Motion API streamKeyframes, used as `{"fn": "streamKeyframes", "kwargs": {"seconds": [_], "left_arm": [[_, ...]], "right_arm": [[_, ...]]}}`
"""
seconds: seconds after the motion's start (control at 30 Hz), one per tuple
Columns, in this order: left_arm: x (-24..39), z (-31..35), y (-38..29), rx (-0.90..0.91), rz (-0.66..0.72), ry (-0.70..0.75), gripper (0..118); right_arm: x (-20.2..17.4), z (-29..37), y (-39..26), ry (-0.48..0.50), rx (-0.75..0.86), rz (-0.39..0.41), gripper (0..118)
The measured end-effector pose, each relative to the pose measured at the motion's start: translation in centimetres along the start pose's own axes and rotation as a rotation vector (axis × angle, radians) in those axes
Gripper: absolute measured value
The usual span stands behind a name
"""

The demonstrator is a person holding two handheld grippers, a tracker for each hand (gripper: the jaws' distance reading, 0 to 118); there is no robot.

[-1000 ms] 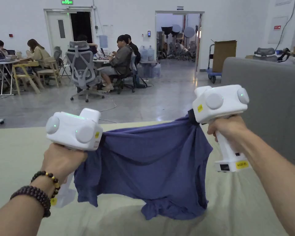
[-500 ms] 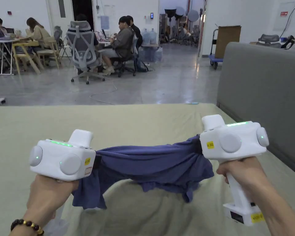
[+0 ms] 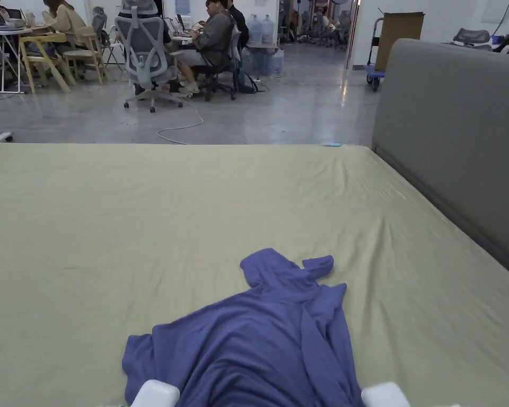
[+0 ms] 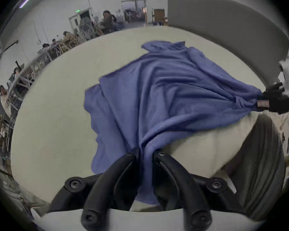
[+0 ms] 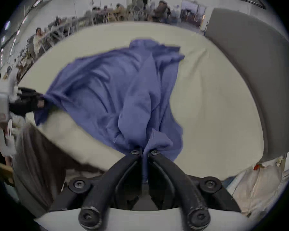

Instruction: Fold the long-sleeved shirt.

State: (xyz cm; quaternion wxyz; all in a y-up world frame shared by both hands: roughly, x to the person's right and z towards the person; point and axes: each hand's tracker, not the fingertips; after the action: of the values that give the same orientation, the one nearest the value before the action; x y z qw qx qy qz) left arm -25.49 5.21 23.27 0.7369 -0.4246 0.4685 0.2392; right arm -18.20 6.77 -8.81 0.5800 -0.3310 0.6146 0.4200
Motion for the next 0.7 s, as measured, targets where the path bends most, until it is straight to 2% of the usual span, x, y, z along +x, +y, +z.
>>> {"fn": "streamKeyframes", "kwargs": {"seconds": [0.07,0.13,0.17,0.23,0.27,0.3,0.33,0.37,0.4,0.47,0.5,0.53,0.57,0.6,0.67,0.7], "left_arm": [[0.2,0.0,-0.2,-0.033,-0.036,-0.014,12],[0.3,0.1,-0.4,-0.023,-0.016,-0.032,12],[0.0,0.1,-0.3,-0.009,0.011,-0.045,13],[-0.7,0.9,-0.1,0.041,0.055,-0.037,29],[-0.8,1.8,-0.3,0.084,0.07,-0.036,29],[-1.3,2.5,-0.1,0.103,0.077,-0.053,66],[-1.6,3.0,0.1,0.101,0.081,-0.058,115],[-2.3,4.4,0.1,0.107,0.084,-0.053,117],[-2.5,5.3,0.8,0.151,0.081,-0.08,114],[-3.2,6.2,2.1,0.184,0.105,-0.052,117],[-3.2,6.3,2.0,0.193,0.118,-0.021,115],[-2.9,6.5,1.6,0.198,0.132,0.013,97],[-3.1,6.6,1.7,0.201,0.139,0.006,53],[-3.4,6.3,2.0,0.198,0.156,0.007,0],[-4.1,5.0,2.5,0.208,0.199,0.025,0],[-4.6,4.5,3.1,0.2,0.196,0.015,0]], "right_arm": [[-0.2,-0.2,-1.0,0.037,-0.038,-0.003,0],[-0.2,-0.5,-1.2,0.037,-0.026,-0.009,2],[-0.1,-0.3,-1.0,0.039,-0.026,-0.021,11],[0.2,0.9,-0.5,0.029,0.021,-0.058,31],[0.6,1.9,-0.3,0.034,0.056,-0.081,31],[1.1,2.7,-0.2,0.055,0.091,-0.108,64],[1.5,3.3,0.0,0.038,0.116,-0.117,107],[1.9,4.1,0.4,0.021,0.16,-0.12,118],[2.2,4.8,0.9,0.002,0.202,-0.128,118],[2.8,5.0,1.7,-0.019,0.205,-0.145,118],[2.9,5.1,2.1,-0.026,0.199,-0.161,113],[2.9,5.2,2.4,-0.023,0.202,-0.171,80],[2.9,5.2,2.6,-0.016,0.208,-0.173,29],[2.9,4.6,2.7,-0.016,0.207,-0.182,0],[3.0,4.7,2.5,-0.01,0.216,-0.185,0],[3.0,4.5,2.4,0.037,0.198,-0.165,0]]}}
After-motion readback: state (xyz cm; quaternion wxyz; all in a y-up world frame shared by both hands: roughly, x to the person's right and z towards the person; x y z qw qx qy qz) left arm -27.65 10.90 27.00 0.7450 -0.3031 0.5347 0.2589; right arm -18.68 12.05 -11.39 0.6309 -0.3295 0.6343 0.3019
